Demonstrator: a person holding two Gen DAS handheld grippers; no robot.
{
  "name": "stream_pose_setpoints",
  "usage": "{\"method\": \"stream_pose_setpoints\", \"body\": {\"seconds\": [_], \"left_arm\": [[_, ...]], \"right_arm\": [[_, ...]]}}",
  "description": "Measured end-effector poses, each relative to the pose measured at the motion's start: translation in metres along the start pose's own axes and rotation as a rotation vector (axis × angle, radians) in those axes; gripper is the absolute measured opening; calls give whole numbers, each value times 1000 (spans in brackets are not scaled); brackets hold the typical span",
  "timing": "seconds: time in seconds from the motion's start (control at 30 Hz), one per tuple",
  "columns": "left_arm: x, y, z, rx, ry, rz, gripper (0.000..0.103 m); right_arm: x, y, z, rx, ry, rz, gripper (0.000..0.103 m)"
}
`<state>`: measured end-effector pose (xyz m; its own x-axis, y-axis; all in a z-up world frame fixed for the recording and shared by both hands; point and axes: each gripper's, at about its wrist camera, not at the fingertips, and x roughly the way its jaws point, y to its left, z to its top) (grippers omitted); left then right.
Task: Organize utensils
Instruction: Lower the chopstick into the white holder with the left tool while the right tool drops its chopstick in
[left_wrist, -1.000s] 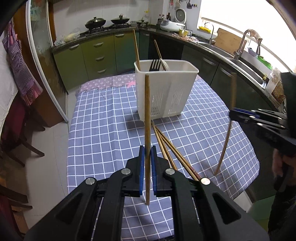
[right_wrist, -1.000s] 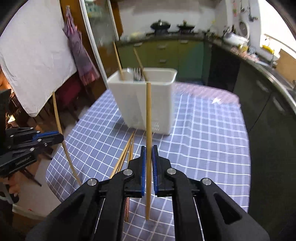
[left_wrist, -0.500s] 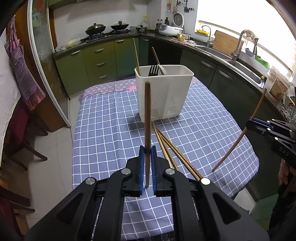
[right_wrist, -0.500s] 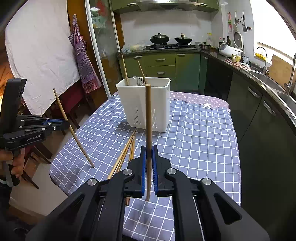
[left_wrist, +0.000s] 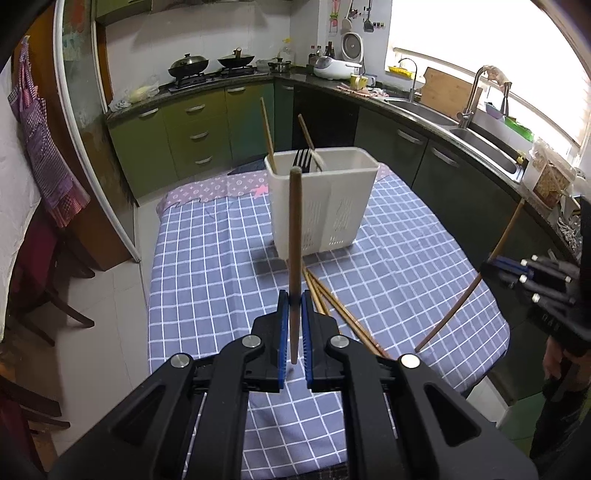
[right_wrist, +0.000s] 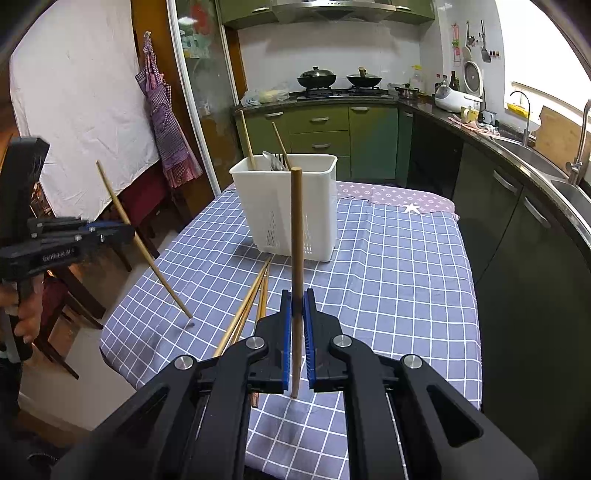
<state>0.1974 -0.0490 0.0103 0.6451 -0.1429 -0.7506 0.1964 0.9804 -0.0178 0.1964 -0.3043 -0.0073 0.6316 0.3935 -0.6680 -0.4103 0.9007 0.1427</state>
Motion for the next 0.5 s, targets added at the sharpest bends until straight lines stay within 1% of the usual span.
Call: {"method": "stream_pose_setpoints", "body": {"seconds": [0.1,0.23,0.33,0.5], "left_arm": [[-5,0,18,-1,-12,-8,7],[-17,0,56,-1,-51,-16,7],[-29,-4,87,5,-106,-11,7],[-44,-9,136,-8,-220,25,7]], "right_arm": [[2,2,0,-4,3,3,7],[1,2,-1,-5,2,6,7],[1,-1,-1,1,2,5,7],[1,-6,-4,10,5,4,7]]}}
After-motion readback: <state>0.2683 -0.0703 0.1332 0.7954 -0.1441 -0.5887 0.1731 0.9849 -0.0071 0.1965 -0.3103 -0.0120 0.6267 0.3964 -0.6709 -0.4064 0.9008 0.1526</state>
